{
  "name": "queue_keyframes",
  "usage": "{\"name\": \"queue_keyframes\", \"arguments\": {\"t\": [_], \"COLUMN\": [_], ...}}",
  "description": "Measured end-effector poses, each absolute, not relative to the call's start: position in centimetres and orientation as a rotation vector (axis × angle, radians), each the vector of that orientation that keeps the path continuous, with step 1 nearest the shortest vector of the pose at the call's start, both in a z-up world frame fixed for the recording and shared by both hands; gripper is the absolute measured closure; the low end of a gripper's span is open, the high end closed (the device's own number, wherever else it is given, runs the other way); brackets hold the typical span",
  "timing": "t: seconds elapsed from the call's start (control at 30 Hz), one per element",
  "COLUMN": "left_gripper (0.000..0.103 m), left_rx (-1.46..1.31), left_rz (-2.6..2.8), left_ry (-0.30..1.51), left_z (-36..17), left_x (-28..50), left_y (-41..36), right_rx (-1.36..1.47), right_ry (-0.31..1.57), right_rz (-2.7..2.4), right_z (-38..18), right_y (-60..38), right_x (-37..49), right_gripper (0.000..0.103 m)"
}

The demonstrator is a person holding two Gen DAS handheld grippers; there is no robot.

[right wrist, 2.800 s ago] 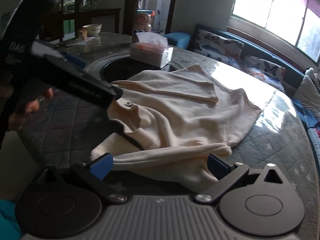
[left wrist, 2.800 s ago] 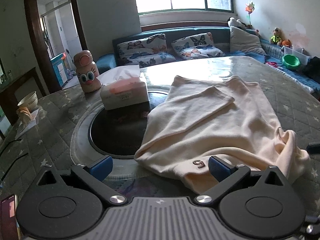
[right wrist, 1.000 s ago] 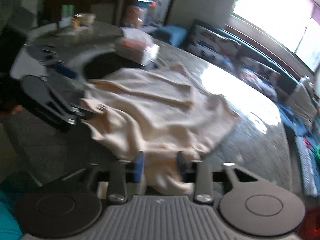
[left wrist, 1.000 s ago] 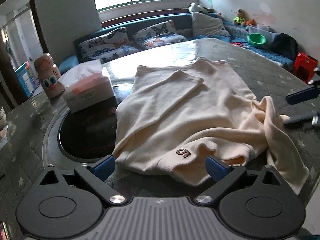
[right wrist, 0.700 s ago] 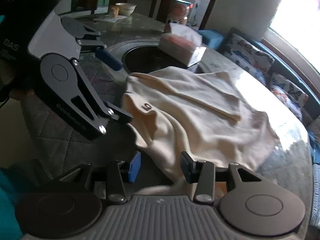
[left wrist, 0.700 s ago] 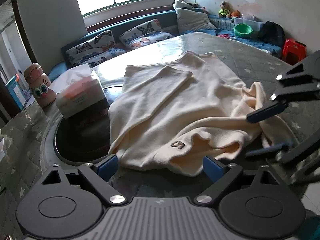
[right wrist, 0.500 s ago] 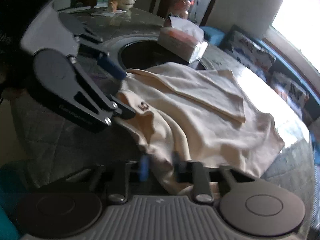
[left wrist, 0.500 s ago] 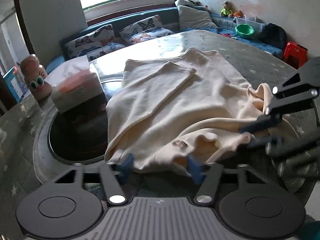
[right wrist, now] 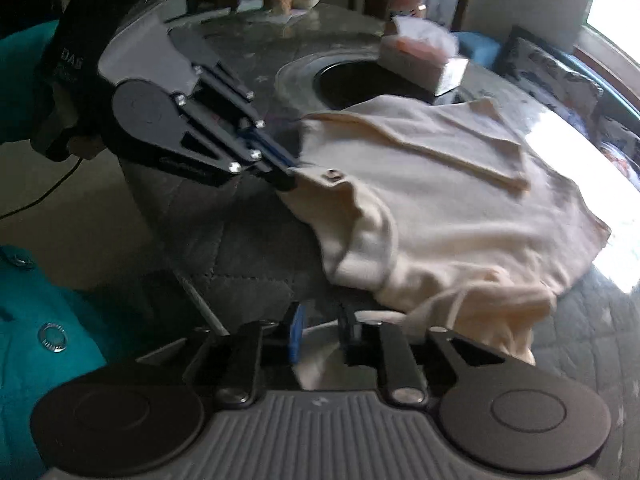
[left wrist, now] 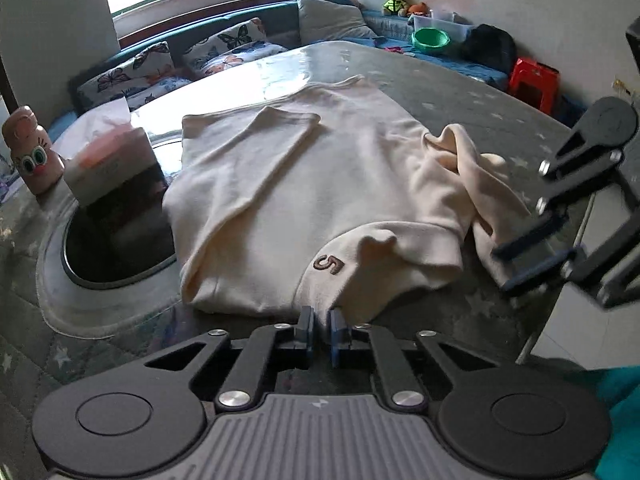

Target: Fold clothes

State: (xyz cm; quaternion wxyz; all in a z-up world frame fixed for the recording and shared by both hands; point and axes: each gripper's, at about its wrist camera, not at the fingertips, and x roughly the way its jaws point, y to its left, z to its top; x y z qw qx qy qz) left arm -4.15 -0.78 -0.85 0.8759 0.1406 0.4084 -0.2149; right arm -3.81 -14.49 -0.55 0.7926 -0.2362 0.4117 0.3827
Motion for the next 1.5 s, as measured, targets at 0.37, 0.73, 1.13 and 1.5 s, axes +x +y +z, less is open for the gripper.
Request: {"name": "queue_keyframes", "arguments": {"t": [0.37, 0.73, 1.13, 1.5], "left_gripper": [0.08, 0.07, 0.065, 0.058], "left_rx": [0.267, 0.217, 0.245, 0.267], "left_rz": [-0.437, -0.493, -0.576, -0.617], "left_ry": [0.764, 0.791, 0.828, 0.834], "left_z": [2.3, 0.2, -1.6, -1.8], "left_x": [-3.6, -0.5, -0.4, 0.0], "left_y": [-0.9, -5.4, -8.1, -10.0], "right_rx": [-0.284, -0.597, -0.645, -0.245], "right_ry": [0.986, 0.968, 0.78, 0.894], "right_rz": [0.64, 0.476, -0.013, 0.191], "right_z": [-0.6, 1.3, 4.7, -0.1], "right_y": [-20.0, -22.1, -30.7, -32.8], "right_x": [-1.2, -1.3, 4.1, 5.9], "right_gripper": [0.059, 0.098, 0.067, 0.065]}}
